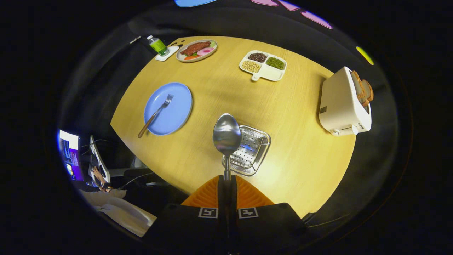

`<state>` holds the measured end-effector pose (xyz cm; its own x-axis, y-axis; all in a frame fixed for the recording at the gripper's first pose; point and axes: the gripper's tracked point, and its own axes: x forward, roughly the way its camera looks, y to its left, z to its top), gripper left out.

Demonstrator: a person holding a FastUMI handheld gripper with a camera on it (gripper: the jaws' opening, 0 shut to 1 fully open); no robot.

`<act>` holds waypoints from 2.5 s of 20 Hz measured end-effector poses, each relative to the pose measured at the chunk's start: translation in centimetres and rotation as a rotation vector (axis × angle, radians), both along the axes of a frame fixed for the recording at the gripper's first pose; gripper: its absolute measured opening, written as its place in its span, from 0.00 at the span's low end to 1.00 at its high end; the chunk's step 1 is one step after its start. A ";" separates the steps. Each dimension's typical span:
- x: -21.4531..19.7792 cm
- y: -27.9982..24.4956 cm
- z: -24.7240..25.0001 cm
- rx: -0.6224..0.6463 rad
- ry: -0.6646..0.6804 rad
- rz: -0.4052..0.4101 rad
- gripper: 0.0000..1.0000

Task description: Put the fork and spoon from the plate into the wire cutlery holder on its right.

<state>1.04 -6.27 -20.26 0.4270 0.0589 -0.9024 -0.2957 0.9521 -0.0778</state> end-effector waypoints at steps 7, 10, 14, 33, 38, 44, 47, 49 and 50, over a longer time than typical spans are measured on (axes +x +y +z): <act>0.4 -2.5 -2.4 -0.107 0.191 0.053 0.06; 1.3 -2.7 -3.1 -0.144 0.248 0.072 0.07; 2.2 -3.0 -3.7 -0.187 0.308 0.082 0.07; 3.8 -0.7 0.5 0.011 0.091 -0.028 0.97; 2.6 2.3 3.6 0.092 -0.070 -0.007 0.99; 1.7 6.8 5.3 0.183 -0.273 -0.027 1.00; 1.2 8.7 5.1 0.182 -0.312 -0.022 1.00; 1.4 10.5 4.8 0.186 -0.346 -0.022 1.00; 1.4 11.8 4.6 0.199 -0.357 -0.017 1.00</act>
